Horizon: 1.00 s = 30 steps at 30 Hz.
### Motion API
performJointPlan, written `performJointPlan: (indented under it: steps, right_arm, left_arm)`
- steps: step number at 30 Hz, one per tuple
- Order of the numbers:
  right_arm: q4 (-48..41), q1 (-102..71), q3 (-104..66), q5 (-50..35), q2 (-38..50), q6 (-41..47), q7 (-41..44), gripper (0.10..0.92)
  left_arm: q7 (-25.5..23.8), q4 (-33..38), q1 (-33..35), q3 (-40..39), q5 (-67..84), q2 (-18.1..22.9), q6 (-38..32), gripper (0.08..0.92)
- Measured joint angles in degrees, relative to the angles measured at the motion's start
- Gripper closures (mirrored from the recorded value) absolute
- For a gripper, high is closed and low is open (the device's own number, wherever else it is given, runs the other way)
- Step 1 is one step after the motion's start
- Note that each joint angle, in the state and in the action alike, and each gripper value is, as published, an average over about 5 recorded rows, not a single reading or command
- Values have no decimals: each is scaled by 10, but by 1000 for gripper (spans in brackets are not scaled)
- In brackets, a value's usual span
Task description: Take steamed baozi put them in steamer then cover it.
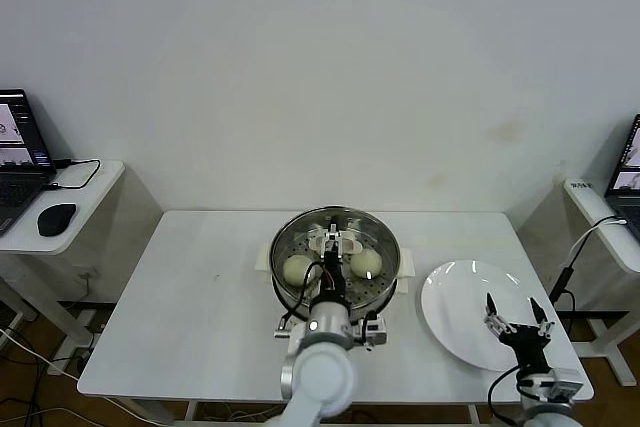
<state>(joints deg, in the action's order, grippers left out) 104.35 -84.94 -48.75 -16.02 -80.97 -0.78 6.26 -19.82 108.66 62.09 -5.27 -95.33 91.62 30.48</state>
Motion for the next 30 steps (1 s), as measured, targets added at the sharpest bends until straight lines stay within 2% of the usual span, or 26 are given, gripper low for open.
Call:
performJointPlan:
  steps: [6,11,15,21,30]
  right_arm:
    - [4,-7,0,-1,6,1,-1,203]
    - [12,-13,6,0,13,6,-3,202]
    - [21,-18,14,2,21,11,-5,203]
    - [36,-25,33,9,27,13,-3,202]
    - [55,-42,71,13,39,13,-8,202]
  left_arm:
    - [-2,35,24,-8,0,-6,-4,193]
    - [1,74,44,6,26,-21,-20,178]
    - [14,116,62,42,87,-48,-41,177]
    - [69,166,108,134,267,-93,-104,177]
    - [138,169,212,292,581,-106,-229,177]
